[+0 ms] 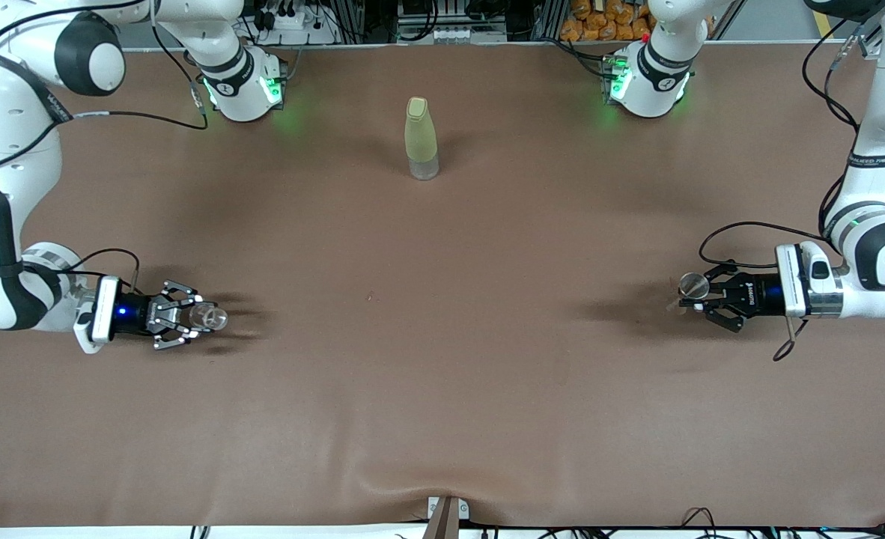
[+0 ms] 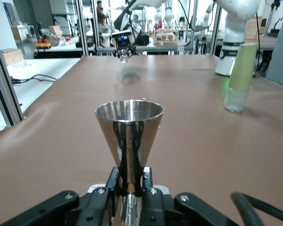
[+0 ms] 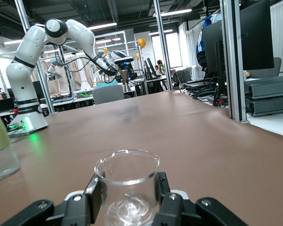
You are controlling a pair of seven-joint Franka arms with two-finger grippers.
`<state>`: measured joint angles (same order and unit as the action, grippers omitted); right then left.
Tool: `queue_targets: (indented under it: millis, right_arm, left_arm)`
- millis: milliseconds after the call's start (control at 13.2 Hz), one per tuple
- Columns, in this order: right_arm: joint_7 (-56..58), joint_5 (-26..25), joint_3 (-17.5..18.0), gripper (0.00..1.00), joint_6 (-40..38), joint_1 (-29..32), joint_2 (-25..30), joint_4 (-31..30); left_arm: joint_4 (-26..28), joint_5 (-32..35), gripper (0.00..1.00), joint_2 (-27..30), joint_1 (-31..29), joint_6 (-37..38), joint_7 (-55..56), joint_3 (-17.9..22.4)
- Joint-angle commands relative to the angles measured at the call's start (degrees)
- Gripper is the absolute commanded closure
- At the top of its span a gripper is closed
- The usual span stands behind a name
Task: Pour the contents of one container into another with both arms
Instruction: 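Lift the beaker and jigger, bringing both grippers together mid-table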
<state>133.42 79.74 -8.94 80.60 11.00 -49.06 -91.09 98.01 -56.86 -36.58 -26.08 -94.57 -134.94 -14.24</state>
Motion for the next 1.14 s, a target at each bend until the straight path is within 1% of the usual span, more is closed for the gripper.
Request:
queue_targets:
  millis: [0, 303, 379, 454, 530, 757, 909, 1060]
  right_arm:
    - [-2.02, 4.00, -0.47, 0.74, 2.27, -3.78, 2.21, -1.37]
    - [-1.93, 7.09, -0.38, 0.74, 5.35, -9.40, 1.95, -1.90]
    - [-1.93, 8.57, -0.38, 0.74, 5.88, -10.55, 1.86, -2.33]
    - [-1.93, 10.94, -0.38, 0.74, 5.80, -11.86, 1.86, -2.77]
    - [-1.93, 11.66, -0.38, 0.74, 5.80, -13.01, 1.95, -2.77]
    - [-2.98, 12.10, 0.15, 0.74, 4.83, -13.64, 2.38, -2.95]
    - [-3.16, 11.75, 0.15, 0.76, 4.22, -13.90, 2.91, -3.56]
    - [-4.21, 11.75, 0.06, 0.77, 4.82, -15.65, 6.14, -5.75]
  left_arm:
    - [0.96, -3.34, 1.00, 0.19, 0.67, -2.02, -0.50, -2.37]
    - [1.05, -4.31, 1.00, -0.07, 3.13, -6.93, -0.59, -5.97]
    - [1.13, -5.61, 1.00, -0.33, 4.27, -8.34, -0.76, -6.50]
    - [1.31, -7.02, 1.00, -0.33, 5.93, -9.66, -0.94, -6.68]
    - [1.40, -8.25, 1.00, -0.42, 7.60, -11.41, -0.94, -6.68]
    - [2.27, -13.43, 1.00, -0.69, 14.37, -18.87, -1.29, -6.68]
    - [2.36, -17.47, 1.00, -1.91, 19.02, -23.45, -2.25, -6.68]
    - [1.84, -21.08, 1.00, -3.31, 23.68, -29.42, -4.53, -6.68]
